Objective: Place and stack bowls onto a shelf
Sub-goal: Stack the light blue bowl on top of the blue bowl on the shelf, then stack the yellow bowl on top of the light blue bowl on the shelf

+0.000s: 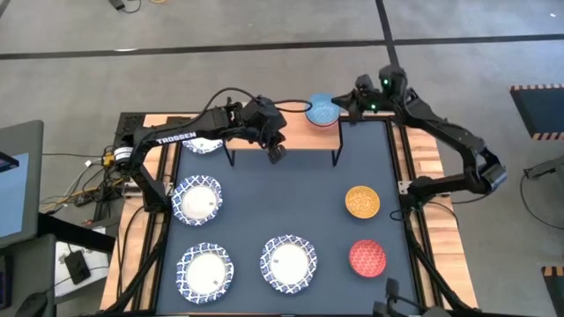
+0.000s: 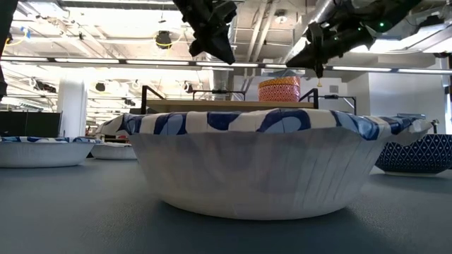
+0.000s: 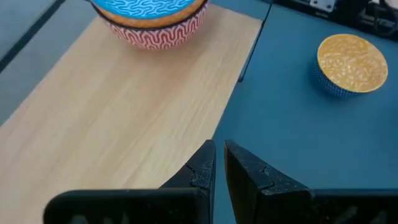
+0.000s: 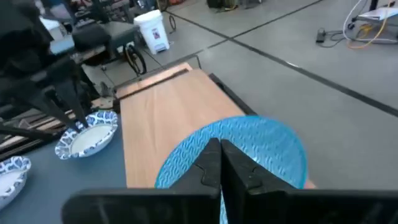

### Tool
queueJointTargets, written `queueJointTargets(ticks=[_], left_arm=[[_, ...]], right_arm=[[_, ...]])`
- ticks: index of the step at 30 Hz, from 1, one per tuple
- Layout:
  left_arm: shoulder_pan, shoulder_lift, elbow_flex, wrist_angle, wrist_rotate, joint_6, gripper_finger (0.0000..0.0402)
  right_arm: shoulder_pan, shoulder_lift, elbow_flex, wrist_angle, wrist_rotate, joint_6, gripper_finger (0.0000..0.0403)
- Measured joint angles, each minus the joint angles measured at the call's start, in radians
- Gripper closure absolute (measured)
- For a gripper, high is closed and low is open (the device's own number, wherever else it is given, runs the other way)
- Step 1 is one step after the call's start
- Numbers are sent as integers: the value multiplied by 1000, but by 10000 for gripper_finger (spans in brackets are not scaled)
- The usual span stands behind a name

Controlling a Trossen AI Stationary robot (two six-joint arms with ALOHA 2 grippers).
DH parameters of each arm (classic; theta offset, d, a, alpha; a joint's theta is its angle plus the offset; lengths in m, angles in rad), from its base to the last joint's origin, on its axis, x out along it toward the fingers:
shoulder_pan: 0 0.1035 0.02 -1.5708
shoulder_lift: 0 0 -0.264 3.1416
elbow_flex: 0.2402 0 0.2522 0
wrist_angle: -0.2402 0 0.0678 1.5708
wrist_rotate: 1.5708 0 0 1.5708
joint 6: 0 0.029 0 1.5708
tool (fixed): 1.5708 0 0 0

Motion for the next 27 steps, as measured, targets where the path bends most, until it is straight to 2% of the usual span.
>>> queueJointTargets(ticks=[4,11,15,19,23,27], left_arm=[[0,0,0,40,-1,7,381],[2,0,0,81,-2,-23,381],[2,0,0,86,-2,-48,381],[2,0,0,86,-6,-73,381],[3,0,0,86,-15,-83,381],[3,0,0,86,-24,-87,381]], right_arm=[[-3,4,-45,28,10,-25,360],[-31,3,-103,108,7,-1,383],[-45,3,-120,103,-20,23,377],[-48,1,-119,127,-50,31,363],[-53,1,-87,177,-47,52,369],[-61,2,-33,150,19,105,381]])
